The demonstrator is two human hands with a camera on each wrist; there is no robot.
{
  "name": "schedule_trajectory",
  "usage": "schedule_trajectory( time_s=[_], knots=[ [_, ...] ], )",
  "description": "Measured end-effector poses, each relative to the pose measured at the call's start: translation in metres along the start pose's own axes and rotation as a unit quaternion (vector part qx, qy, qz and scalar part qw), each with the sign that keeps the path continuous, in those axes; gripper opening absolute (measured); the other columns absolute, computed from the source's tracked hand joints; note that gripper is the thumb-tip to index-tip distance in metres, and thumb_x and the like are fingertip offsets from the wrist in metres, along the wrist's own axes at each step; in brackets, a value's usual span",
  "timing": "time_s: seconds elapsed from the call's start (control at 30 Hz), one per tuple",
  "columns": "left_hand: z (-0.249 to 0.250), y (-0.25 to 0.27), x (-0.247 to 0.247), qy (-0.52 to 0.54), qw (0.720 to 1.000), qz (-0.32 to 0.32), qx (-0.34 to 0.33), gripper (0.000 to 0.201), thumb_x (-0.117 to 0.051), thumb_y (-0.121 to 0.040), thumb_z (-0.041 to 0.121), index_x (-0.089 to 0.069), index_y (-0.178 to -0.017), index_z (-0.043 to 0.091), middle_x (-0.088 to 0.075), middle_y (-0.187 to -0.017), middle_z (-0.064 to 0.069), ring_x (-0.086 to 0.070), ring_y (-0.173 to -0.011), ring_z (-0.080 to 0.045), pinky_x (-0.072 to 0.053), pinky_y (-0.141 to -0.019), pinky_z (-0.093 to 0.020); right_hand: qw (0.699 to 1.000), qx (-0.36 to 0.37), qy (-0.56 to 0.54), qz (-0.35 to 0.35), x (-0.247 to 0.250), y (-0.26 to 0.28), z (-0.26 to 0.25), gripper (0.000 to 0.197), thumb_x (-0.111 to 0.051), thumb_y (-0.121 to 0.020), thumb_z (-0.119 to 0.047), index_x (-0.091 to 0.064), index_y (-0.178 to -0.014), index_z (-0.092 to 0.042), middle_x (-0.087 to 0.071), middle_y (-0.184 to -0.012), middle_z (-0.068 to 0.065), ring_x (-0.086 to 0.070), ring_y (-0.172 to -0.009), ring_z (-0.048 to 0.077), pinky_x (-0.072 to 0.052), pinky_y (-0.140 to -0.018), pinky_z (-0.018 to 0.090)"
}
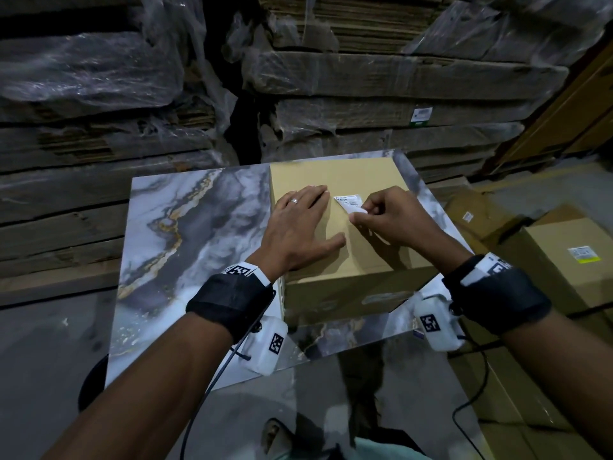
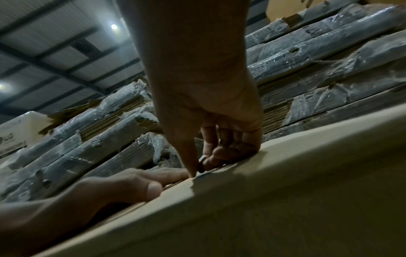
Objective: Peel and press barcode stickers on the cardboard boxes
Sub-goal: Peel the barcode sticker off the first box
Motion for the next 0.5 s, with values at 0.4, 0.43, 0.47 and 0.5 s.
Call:
schedule_trajectory(
  time_s=[0.4,0.43,0.47,0.5],
  knots=[
    [0.000,0.000,0.000,0.002,1.000,0.004,-0.002,0.097,-0.029,-0.079,0.075,-0.039,-0.153,0.012,-0.034,-0.161,0.000,-0.029,-0.148,-0.017,-0.016,-0.122,-0.039,0.991,-0.029,-0.116,-0.067,0.005,-0.010,0.014,0.023,-0.075,-0.093,-0.023,-0.072,-0.084,-0.003,-0.071,-0.065,0.010,-0.061,-0.053,0.017,-0.047,-0.050,0.029],
    [0.001,0.000,0.000,0.002,1.000,0.003,-0.003,0.098,-0.029,-0.079,0.075,-0.039,-0.153,0.012,-0.034,-0.161,0.000,-0.029,-0.148,-0.017,-0.016,-0.122,-0.039,0.989,-0.031,-0.129,-0.067,0.005,-0.010,0.015,0.023,-0.076,-0.093,-0.022,-0.071,-0.084,-0.002,-0.070,-0.064,0.010,-0.061,-0.053,0.017,-0.046,-0.050,0.029],
    [0.001,0.000,0.000,0.002,1.000,0.003,-0.003,0.098,-0.029,-0.079,0.075,-0.039,-0.153,0.012,-0.034,-0.161,0.000,-0.029,-0.148,-0.017,-0.016,-0.122,-0.039,0.988,-0.031,-0.137,-0.064,0.005,-0.009,0.015,0.023,-0.075,-0.093,-0.022,-0.071,-0.085,-0.001,-0.069,-0.063,0.011,-0.062,-0.052,0.018,-0.046,-0.049,0.028],
    [0.001,0.000,0.000,0.002,1.000,0.004,-0.002,0.097,-0.029,-0.079,0.074,-0.039,-0.153,0.012,-0.034,-0.161,0.000,-0.029,-0.148,-0.017,-0.016,-0.122,-0.039,0.988,-0.030,-0.141,-0.061,0.005,-0.008,0.015,0.023,-0.075,-0.093,-0.021,-0.071,-0.086,0.000,-0.069,-0.064,0.012,-0.063,-0.053,0.018,-0.047,-0.048,0.026]
  ],
)
Point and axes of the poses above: each hand's wrist, its own y-axis away from the middle knuckle, its own x-axis out of the back of the hand, z = x × y, the point moved 8 cm from there along -y, towards the middle knuckle
